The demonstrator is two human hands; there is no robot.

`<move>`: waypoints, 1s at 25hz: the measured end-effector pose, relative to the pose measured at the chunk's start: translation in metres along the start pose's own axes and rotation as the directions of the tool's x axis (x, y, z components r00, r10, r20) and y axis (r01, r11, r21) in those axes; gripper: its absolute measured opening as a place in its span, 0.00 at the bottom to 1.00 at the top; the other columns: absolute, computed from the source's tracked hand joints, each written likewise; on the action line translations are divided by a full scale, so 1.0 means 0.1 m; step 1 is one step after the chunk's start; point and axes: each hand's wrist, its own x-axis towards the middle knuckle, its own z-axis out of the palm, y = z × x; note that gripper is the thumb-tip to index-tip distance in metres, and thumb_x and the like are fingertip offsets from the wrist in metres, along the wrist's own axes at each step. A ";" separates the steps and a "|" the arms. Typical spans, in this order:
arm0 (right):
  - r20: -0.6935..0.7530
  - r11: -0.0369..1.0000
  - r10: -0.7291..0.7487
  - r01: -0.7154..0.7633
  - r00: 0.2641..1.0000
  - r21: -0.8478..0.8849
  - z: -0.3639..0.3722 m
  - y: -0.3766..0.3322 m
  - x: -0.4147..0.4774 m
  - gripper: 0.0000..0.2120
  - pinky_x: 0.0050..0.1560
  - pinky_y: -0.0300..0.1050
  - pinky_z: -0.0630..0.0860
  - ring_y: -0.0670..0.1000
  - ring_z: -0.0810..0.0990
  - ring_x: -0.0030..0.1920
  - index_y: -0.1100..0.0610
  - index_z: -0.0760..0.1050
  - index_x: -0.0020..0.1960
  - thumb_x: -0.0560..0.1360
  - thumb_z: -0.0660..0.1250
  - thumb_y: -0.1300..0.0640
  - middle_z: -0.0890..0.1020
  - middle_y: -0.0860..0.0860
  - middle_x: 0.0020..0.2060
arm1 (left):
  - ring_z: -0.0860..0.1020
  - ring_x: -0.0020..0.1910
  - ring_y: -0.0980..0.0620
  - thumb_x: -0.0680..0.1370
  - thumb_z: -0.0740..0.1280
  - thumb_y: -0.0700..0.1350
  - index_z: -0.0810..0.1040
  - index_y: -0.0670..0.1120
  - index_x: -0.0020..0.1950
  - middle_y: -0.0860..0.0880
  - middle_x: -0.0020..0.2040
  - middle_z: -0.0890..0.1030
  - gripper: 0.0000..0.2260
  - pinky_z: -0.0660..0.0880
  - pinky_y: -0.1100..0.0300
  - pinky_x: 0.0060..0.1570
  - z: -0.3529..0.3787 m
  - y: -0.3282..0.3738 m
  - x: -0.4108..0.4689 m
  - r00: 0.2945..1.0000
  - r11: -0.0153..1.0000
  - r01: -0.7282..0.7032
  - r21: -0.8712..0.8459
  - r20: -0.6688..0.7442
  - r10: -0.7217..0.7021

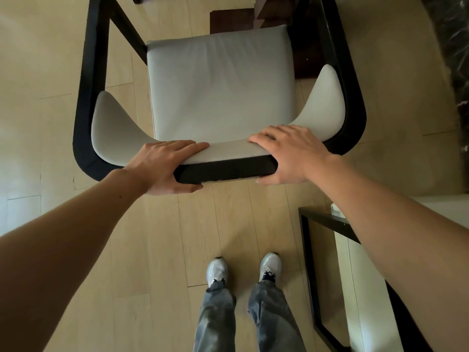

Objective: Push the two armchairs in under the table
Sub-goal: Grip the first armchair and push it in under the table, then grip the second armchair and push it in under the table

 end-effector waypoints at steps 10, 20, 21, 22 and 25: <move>-0.017 0.855 0.519 -0.519 0.855 0.003 0.07 -0.89 -0.21 0.46 0.76 0.66 0.50 0.64 0.51 0.78 0.56 0.52 0.77 0.70 0.73 0.42 0.57 0.62 0.77 | 0.78 0.51 0.46 0.70 0.53 0.76 0.58 0.54 0.74 0.50 0.60 0.78 0.39 0.73 0.54 0.44 -0.08 0.08 0.03 1.000 0.996 0.004 0.093 0.029 -0.007; 0.087 0.806 0.577 -0.583 0.812 0.102 -0.78 -1.30 -1.15 0.33 0.68 0.59 0.66 0.63 0.65 0.70 0.55 0.57 0.77 0.78 0.63 0.44 0.65 0.61 0.71 | 0.67 0.69 0.42 0.75 0.51 0.71 0.57 0.50 0.76 0.45 0.70 0.69 0.36 0.64 0.42 0.67 -0.66 0.71 -0.18 0.984 0.971 -0.070 0.227 0.178 0.029; 0.077 0.796 0.590 -0.595 0.804 0.113 -0.88 -1.36 -1.30 0.32 0.68 0.59 0.66 0.63 0.66 0.70 0.55 0.57 0.77 0.79 0.61 0.42 0.65 0.61 0.71 | 0.65 0.71 0.42 0.75 0.50 0.71 0.58 0.51 0.76 0.44 0.72 0.68 0.36 0.60 0.42 0.69 -0.79 0.83 -0.19 0.983 0.965 -0.117 0.236 0.166 0.078; 0.069 0.783 0.606 -0.610 0.792 0.122 -0.96 -1.41 -1.44 0.32 0.68 0.59 0.66 0.63 0.67 0.69 0.54 0.57 0.78 0.79 0.60 0.40 0.65 0.61 0.72 | 0.63 0.72 0.42 0.76 0.50 0.70 0.60 0.51 0.77 0.44 0.73 0.67 0.35 0.58 0.42 0.70 -0.90 0.96 -0.19 0.980 0.960 -0.152 0.236 0.164 0.114; 0.037 0.729 0.671 -0.669 0.740 0.144 -1.17 -1.53 -1.93 0.33 0.70 0.61 0.63 0.63 0.64 0.73 0.52 0.56 0.78 0.79 0.56 0.37 0.63 0.60 0.75 | 0.62 0.72 0.43 0.77 0.50 0.69 0.63 0.51 0.76 0.44 0.73 0.67 0.33 0.58 0.43 0.71 -1.19 1.44 -0.16 0.967 0.948 -0.235 0.214 0.152 0.205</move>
